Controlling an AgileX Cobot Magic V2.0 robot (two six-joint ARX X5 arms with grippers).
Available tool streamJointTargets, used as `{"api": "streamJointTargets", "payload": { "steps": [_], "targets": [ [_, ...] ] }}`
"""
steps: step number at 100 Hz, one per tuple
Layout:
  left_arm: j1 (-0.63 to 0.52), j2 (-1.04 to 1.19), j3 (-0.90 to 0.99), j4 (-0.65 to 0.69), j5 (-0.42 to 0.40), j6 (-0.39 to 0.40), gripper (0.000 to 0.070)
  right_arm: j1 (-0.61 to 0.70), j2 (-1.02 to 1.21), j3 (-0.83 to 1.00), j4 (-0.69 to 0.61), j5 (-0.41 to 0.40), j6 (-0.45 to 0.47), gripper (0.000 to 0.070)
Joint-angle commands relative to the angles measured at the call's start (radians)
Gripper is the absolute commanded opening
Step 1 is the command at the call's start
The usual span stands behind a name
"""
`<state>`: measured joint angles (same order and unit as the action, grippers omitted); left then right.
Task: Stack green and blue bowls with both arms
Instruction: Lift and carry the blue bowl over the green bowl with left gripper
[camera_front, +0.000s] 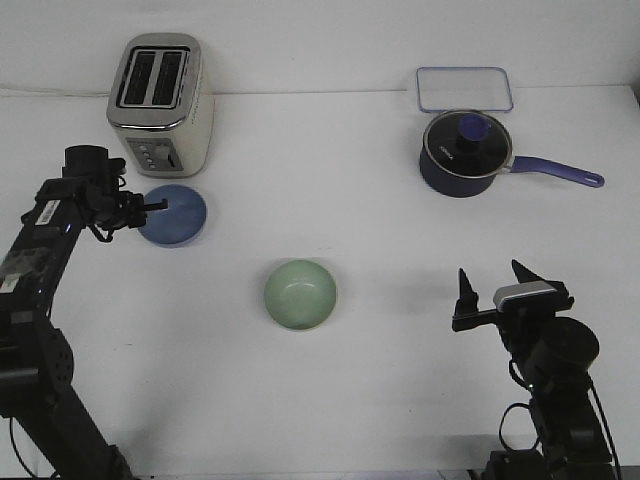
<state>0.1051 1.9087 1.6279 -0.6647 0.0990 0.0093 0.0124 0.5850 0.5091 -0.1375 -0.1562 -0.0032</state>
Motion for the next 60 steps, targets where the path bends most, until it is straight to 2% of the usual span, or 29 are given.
{"api": "streamJointTargets", "payload": {
  "steps": [1, 19, 38, 60],
  "targets": [
    [0.002, -0.06, 0.032, 0.002, 0.007, -0.002, 0.0004, 0.002, 0.004, 0.008, 0.01, 0.0, 0.006, 0.0609],
    [0.002, -0.202, 0.032, -0.025, 0.024, -0.021, 0.0004, 0.002, 0.004, 0.008, 0.01, 0.0, 0.006, 0.0609],
    [-0.011, -0.327, 0.032, -0.125, 0.171, -0.035, 0.0004, 0.002, 0.004, 0.008, 0.011, 0.0, 0.006, 0.0609],
    [-0.132, -0.379, 0.022, -0.2, 0.223, -0.036, 0.0004, 0.002, 0.004, 0.008, 0.01, 0.0, 0.006, 0.0609]
  ]
}}
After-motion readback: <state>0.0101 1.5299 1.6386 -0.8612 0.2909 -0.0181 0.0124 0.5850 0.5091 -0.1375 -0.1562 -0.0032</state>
